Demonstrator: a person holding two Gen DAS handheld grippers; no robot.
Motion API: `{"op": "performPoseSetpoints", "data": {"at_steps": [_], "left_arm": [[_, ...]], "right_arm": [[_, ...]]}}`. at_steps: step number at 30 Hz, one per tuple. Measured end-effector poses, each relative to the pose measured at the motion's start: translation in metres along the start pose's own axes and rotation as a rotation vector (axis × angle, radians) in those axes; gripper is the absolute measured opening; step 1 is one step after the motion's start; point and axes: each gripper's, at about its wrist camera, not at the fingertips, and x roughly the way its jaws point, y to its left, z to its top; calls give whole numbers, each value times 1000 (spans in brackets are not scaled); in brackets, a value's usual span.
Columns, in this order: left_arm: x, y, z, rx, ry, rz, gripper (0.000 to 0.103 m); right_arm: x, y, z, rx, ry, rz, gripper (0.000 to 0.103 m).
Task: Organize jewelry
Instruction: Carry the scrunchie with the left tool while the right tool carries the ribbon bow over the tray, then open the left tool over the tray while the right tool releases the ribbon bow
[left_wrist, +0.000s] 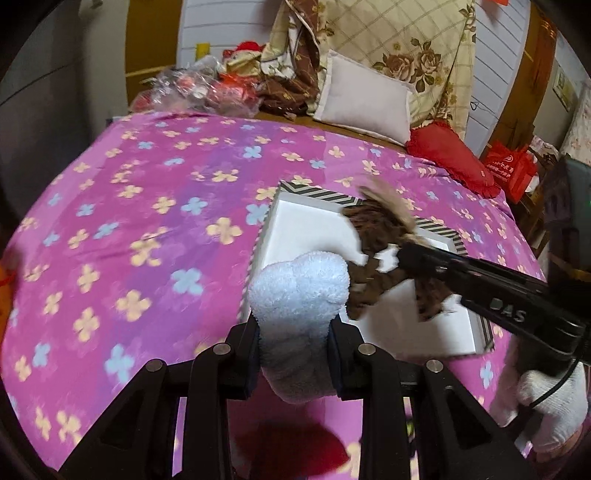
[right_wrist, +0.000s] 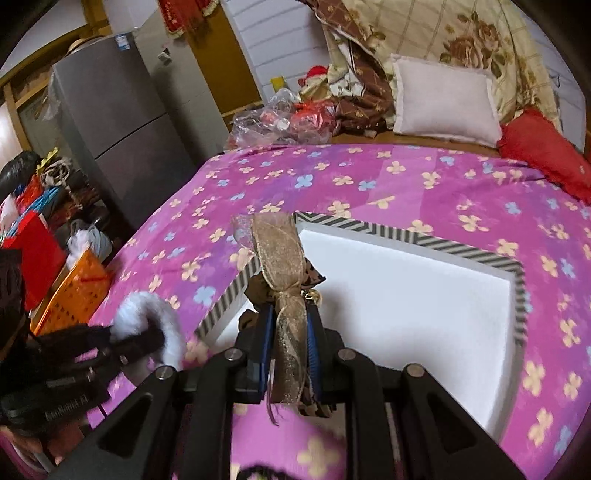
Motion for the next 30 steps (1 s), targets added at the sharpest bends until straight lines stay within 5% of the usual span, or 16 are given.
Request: {"op": "performPoseSetpoints", "data": {"at_steps": [9, 17, 30], "left_arm": [[69, 18, 19, -65, 125, 5, 28], [86, 18, 13, -60, 154, 61, 31], [48, 19, 11, -57, 91, 49, 50]], "right_arm": [[84, -26, 30, 112, 69, 34, 18], [131, -28, 28, 149, 160, 59, 21], [58, -29, 18, 115, 71, 21, 43]]}}
